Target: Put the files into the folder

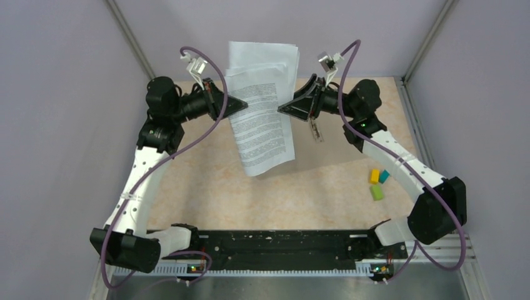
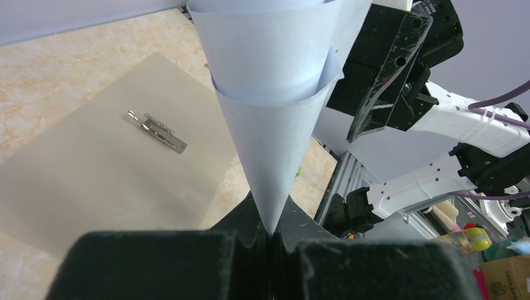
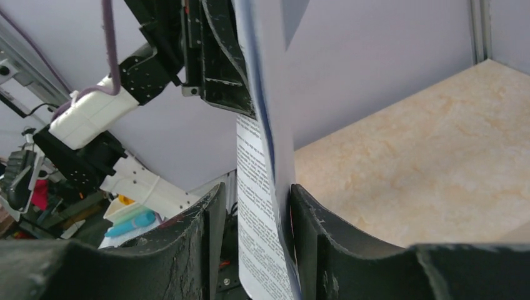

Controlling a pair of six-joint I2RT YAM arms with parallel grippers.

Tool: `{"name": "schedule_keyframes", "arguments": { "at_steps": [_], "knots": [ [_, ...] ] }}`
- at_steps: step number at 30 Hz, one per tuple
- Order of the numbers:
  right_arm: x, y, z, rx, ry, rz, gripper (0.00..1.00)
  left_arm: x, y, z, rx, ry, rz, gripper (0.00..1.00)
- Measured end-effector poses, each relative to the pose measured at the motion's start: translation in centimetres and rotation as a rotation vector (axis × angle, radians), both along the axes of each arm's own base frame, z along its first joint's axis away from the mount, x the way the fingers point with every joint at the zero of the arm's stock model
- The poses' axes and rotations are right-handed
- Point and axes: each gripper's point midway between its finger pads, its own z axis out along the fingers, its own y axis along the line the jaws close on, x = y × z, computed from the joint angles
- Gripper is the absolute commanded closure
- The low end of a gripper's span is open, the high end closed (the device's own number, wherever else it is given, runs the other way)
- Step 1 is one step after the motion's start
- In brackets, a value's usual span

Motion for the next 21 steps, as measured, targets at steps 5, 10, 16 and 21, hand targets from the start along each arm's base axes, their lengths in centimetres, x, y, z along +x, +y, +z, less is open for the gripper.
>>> {"name": "schedule_keyframes", "arguments": {
  "at_steps": [5,10,16,21],
  "knots": [
    [-0.1,1.6,-2.1,-0.064,0.03,-0.022,0.6,-0.2,-0.4,-0.3,-0.005,0.01,-0.018,1.0],
    [0.7,1.9,-3.6,-0.111,0.05,-0.074,0.79,-0.2,-0.5,-0.8,-0.004,0.015,-0.024,1.0],
    [1.6,2.0,-4.6,-0.142,0.087,-0.136,1.0,0.3,-0.6,-2.3,0.002,0.053,-0.005,0.67],
    [2.3,2.7,-5.9,-0.203,0.18,-0.223,1.0,3.4,1.0,-5.4,0.056,0.166,0.208,0.29]
  ]
}}
